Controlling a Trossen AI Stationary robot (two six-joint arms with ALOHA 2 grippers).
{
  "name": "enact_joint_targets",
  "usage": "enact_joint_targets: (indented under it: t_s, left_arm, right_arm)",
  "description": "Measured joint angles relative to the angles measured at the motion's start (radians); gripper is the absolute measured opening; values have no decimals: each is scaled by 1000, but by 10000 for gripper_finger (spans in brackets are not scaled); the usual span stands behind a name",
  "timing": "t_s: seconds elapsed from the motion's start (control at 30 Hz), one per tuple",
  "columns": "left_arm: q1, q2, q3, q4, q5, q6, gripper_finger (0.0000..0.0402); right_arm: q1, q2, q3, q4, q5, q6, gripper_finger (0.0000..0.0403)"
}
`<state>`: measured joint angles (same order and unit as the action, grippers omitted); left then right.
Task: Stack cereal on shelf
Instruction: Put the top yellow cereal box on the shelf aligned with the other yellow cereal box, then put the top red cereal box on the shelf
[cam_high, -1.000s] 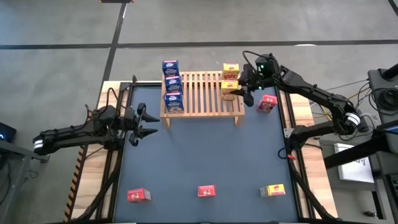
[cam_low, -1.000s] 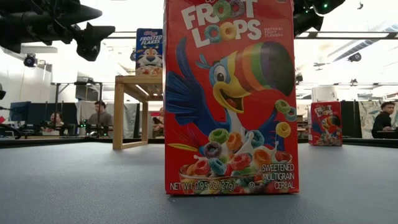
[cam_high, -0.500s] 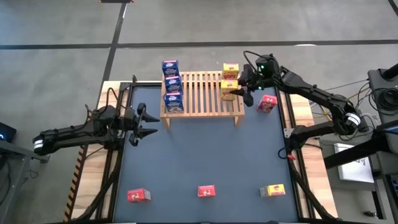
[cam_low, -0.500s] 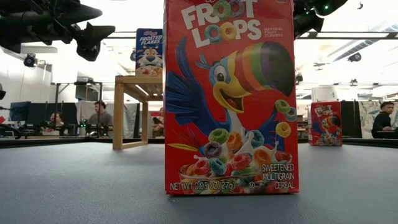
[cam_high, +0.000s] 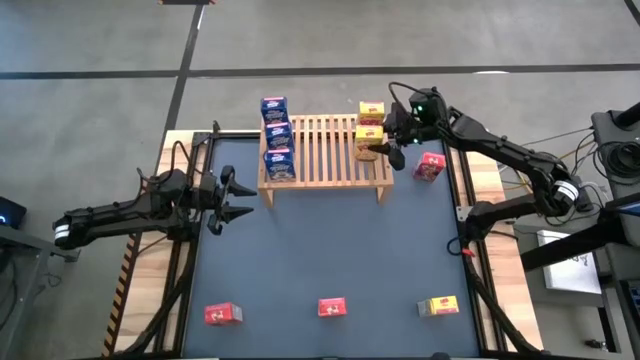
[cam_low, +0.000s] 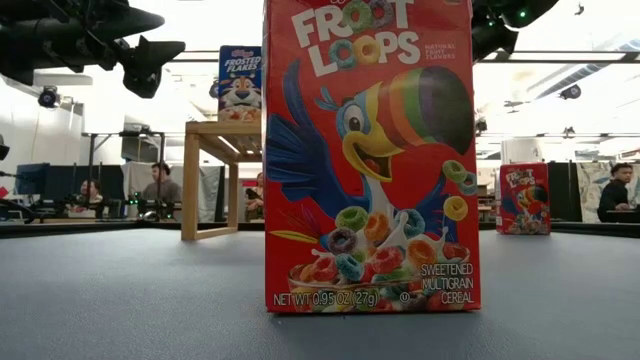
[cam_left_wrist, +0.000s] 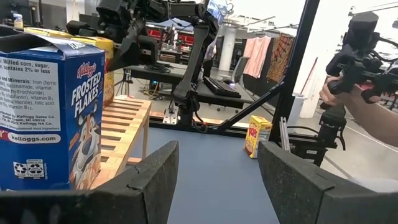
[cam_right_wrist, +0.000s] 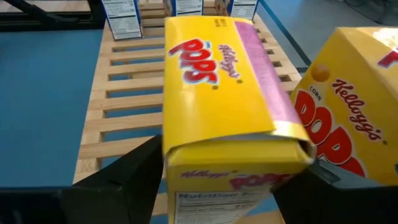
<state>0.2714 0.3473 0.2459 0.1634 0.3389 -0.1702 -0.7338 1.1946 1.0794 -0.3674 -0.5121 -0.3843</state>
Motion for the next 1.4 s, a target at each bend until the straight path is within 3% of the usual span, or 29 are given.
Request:
enact_joint_targets:
  t_s: [0.97,1.4]
  left_arm:
    - [0,0,0,0,0,0,203]
    - [0,0,0,0,0,4,203]
  right_arm:
    - [0,-191,6,-183,72,36,260]
    - [7,-271,6,-319,71,74,246]
